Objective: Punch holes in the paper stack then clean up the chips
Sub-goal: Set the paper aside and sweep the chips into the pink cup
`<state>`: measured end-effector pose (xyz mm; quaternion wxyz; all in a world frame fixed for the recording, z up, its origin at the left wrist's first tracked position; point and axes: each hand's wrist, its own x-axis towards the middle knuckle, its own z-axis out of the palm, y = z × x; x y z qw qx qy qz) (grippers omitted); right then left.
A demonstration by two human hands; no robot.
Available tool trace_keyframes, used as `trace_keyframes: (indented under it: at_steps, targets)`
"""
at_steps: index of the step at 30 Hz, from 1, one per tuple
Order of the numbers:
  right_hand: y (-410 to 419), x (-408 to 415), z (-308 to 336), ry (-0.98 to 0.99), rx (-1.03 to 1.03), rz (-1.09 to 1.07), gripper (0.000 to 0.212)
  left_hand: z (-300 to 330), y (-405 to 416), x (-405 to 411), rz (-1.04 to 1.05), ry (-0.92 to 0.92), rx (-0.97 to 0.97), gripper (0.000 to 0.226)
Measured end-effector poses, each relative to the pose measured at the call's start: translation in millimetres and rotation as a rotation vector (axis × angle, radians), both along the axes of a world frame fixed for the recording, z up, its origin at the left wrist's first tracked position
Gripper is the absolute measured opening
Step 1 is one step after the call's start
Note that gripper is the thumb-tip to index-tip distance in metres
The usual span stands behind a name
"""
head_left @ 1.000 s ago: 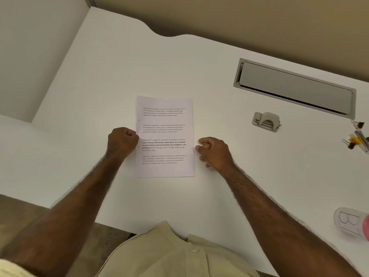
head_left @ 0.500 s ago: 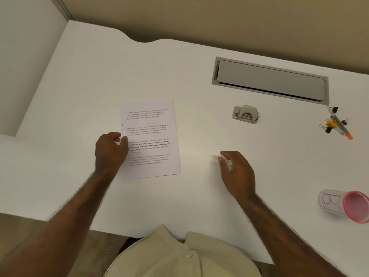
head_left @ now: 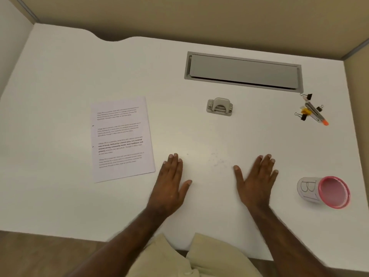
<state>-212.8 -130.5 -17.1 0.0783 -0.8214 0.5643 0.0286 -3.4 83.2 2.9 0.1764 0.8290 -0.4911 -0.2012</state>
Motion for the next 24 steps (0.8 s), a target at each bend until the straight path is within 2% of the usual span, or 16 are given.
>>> trace_keyframes:
  at_steps: [3,6,9,12,14,17,21,24]
  targets:
    - [13,28,-6,-0.010,0.000,0.129,0.102,-14,-21,-14,-0.004,-0.042,0.133,0.076]
    - [34,55,-9,-0.033,0.006,0.287,0.098,-24,-37,-22,-0.021,-0.095,0.173,0.071]
    - [52,66,-12,-0.060,0.023,0.458,0.085,-28,-44,-22,-0.095,-0.041,0.062,0.061]
    - [39,55,-11,-0.222,0.026,0.587,0.077,-23,-46,-12,-0.195,-0.036,-0.082,0.057]
    - [14,44,-10,-0.314,-0.031,0.549,0.077,-20,-51,-7,-0.106,-0.148,-0.057,0.058]
    - [-27,30,-8,-0.214,-0.029,0.346,0.086,-16,-59,-4,0.058,-0.140,0.114,0.068]
    - [-40,30,-13,-0.045,-0.049,0.379,0.094,-24,-59,-22,-0.049,-0.117,0.087,0.067]
    - [-19,39,-14,-0.068,-0.034,0.534,0.089,-31,-62,-42,-0.161,-0.130,-0.006,0.061]
